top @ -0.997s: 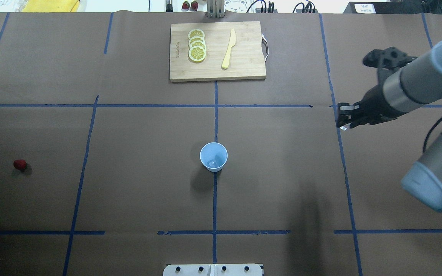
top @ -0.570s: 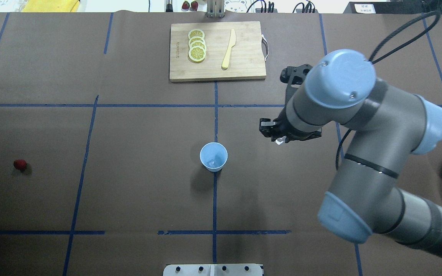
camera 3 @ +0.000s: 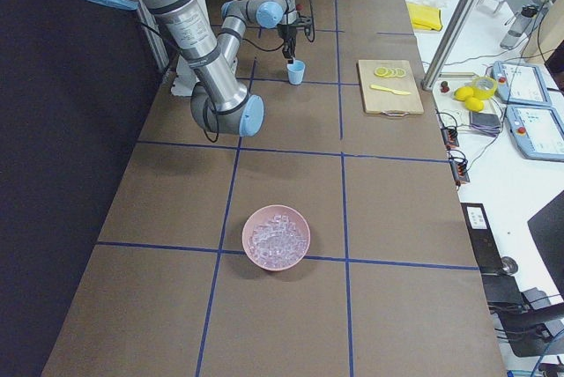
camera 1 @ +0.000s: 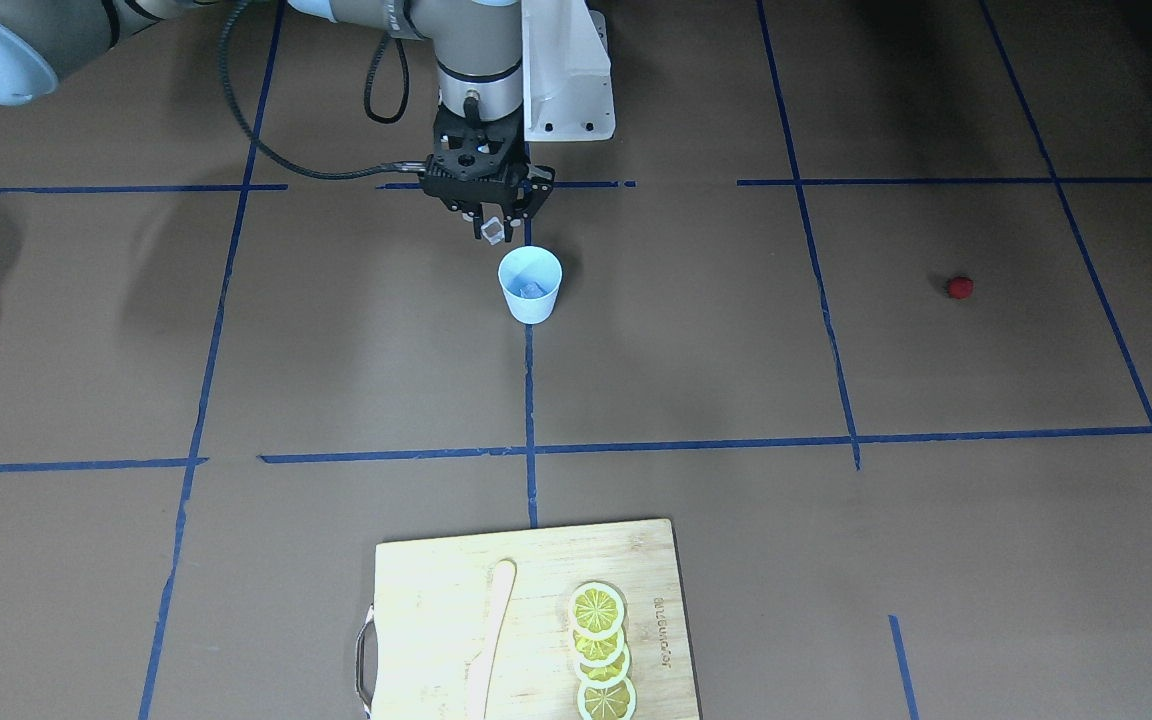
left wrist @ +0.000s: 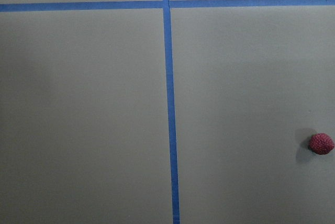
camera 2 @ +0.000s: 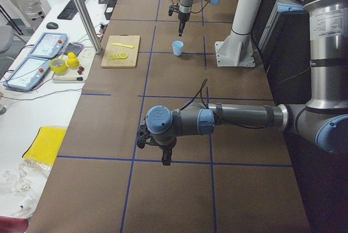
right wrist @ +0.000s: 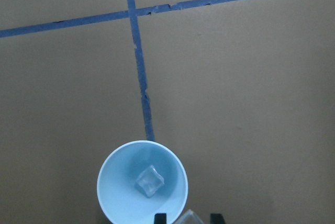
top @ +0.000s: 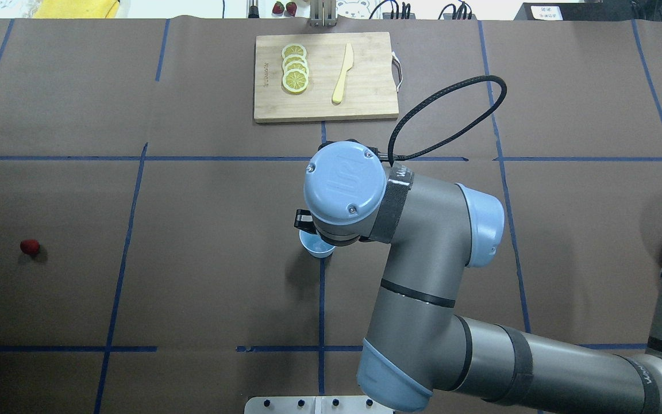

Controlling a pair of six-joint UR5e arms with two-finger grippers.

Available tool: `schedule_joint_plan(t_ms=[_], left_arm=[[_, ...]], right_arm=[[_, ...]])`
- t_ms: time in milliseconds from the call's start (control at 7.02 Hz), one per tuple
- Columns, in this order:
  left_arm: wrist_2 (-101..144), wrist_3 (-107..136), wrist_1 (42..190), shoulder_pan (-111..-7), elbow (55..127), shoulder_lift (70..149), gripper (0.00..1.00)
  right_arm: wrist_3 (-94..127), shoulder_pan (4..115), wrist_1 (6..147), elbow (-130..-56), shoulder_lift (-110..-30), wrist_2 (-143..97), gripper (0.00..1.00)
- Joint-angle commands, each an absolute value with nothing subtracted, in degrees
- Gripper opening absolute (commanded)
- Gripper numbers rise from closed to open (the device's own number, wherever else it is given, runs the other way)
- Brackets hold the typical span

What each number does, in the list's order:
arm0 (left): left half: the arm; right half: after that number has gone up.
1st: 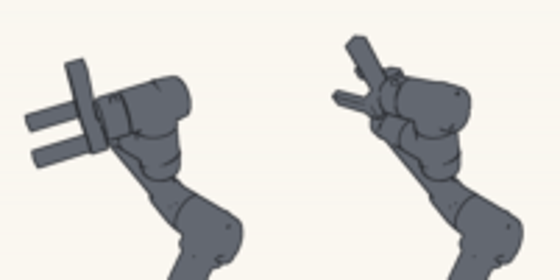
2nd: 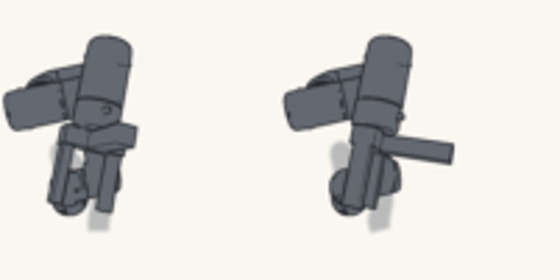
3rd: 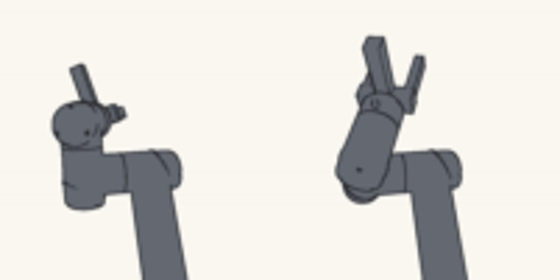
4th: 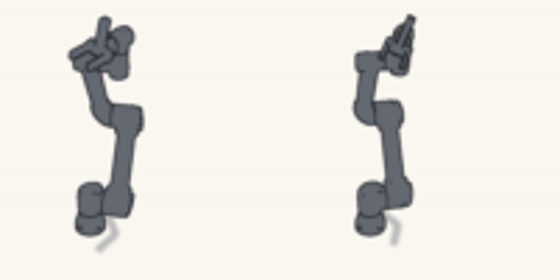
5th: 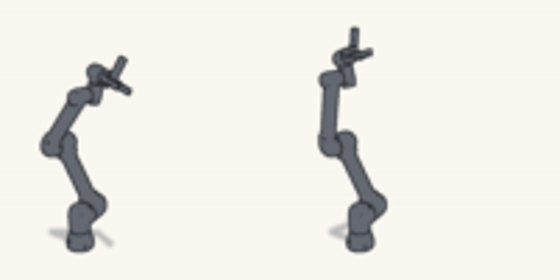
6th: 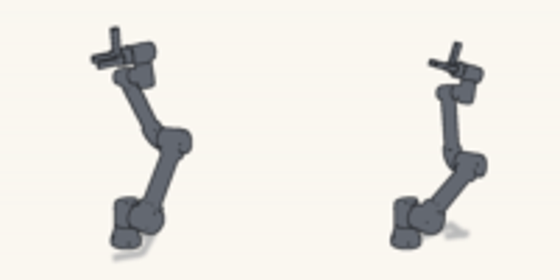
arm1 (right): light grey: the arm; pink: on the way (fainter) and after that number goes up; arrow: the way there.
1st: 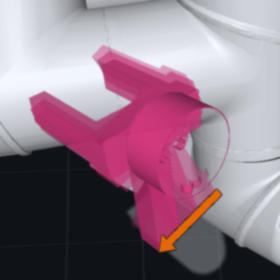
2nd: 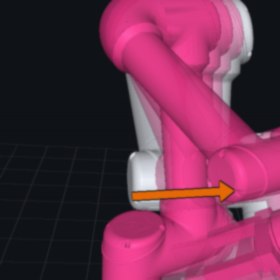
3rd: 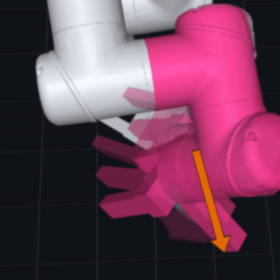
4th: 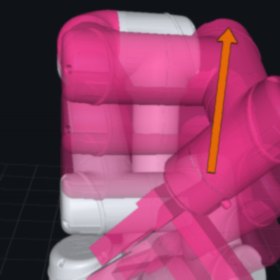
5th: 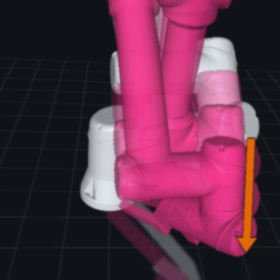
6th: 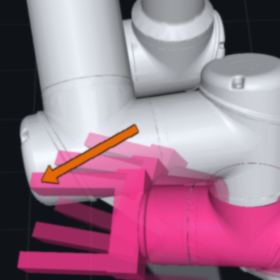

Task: Put ice and strawberries in cup
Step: 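Tip the pink bowl to drop ice cubes into the blue cup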

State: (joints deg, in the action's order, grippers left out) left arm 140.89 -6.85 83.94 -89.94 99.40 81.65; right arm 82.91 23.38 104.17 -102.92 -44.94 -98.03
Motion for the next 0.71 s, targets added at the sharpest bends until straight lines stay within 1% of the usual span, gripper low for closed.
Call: schedule_joint_plan(t_ms=[0, 427, 570], left_arm=[[140.9, -6.9, 83.9, -89.9, 99.1, 81.7, 1.00], [140.9, -6.9, 83.8, -89.9, 99.1, 81.7, 1.00], [140.8, -6.9, 83.8, -89.9, 99.1, 81.7, 1.00]], right_arm=[[84.1, 22.7, 100.4, -97.6, -42.6, -97.3, 0.04], [83.7, 22.7, 100.2, -96.6, -42.3, -96.6, 0.04], [83.3, 22.7, 100.2, -96.6, -42.3, -96.4, 0.38]])
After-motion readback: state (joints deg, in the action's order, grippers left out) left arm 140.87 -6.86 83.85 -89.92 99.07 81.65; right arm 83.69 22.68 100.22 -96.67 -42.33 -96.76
